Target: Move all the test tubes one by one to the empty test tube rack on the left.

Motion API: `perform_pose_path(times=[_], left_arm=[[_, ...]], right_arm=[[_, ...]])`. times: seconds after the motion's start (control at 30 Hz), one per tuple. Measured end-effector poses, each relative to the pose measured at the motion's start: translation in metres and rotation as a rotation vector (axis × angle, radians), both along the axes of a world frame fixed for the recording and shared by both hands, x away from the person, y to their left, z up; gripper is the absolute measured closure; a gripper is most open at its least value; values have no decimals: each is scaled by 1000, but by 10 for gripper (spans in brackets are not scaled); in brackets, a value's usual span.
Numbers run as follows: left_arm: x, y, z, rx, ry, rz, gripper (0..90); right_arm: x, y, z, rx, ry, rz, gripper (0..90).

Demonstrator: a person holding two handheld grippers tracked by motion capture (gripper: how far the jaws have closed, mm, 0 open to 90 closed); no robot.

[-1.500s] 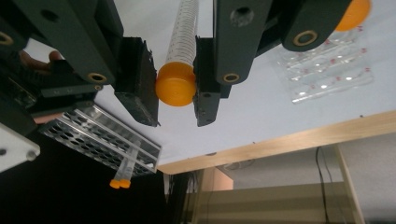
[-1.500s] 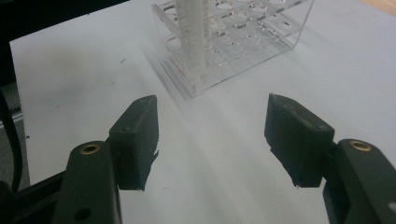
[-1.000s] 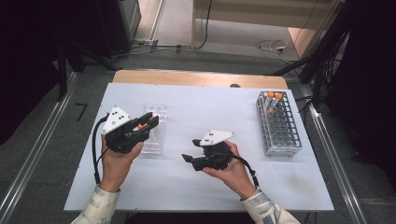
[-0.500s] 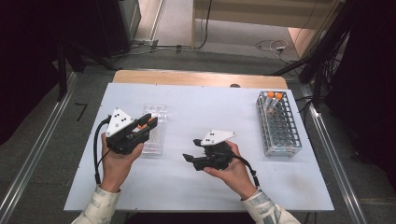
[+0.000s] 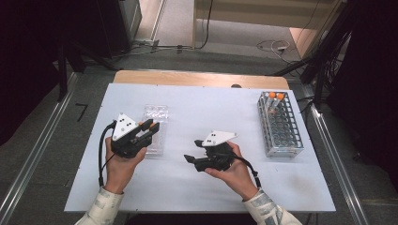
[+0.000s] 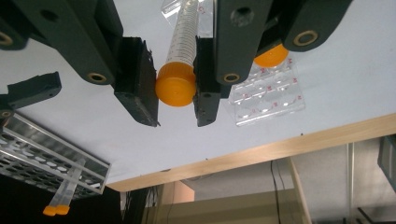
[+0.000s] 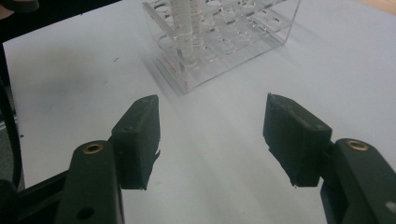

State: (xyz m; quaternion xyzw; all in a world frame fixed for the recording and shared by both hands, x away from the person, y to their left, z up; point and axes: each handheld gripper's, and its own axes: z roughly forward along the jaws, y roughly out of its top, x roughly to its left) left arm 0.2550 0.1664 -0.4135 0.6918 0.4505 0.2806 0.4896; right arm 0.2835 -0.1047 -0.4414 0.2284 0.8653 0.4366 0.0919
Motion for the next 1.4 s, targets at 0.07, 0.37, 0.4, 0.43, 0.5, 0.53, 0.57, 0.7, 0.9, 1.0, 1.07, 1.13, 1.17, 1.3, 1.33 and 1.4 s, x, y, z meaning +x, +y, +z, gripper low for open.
perform_pose_path(times=[0.07,0.37,0.4,0.43,0.5,0.53,0.57,0.7,0.9,1.0,1.07,1.13,1.17,1.3,1.33,1.4], left_arm=[[1,0,-2,-2,5,2,704],[0,1,-5,-16,11,2,695],[0,1,-5,-19,7,1,684],[0,1,-5,-23,4,-2,675],[0,1,-5,-26,4,-8,648],[-1,1,-4,-30,4,-10,641],[-1,1,-4,-29,3,-9,640],[-1,2,-3,-43,2,-7,571],[-2,3,1,-78,11,-19,355],[0,4,1,-86,26,-26,246],[-1,5,2,-97,38,-31,213],[-2,6,2,-111,37,-46,208],[-3,6,3,-115,38,-45,205],[-2,7,3,-120,43,-42,188],[-2,7,3,-118,43,-40,185],[-2,7,3,-117,39,-38,179]], right_arm=[[0,0,0,0,-2,3,351],[1,-1,-2,-5,0,0,350],[1,-1,-2,-6,1,-3,350],[1,-1,-2,-5,1,-4,348],[2,-2,-2,0,2,-3,344],[2,-2,-2,0,4,-5,342],[2,-2,-2,1,4,-7,341],[2,-3,-2,3,3,-11,340],[5,-9,0,5,-3,-35,338],[9,-16,2,11,-10,-60,338],[12,-22,4,14,-17,-80,337],[15,-29,6,16,-24,-107,334],[17,-33,7,16,-26,-124,332],[24,-49,11,25,-38,-181,312],[26,-53,12,30,-41,-197,309],[29,-62,14,34,-45,-224,296]])
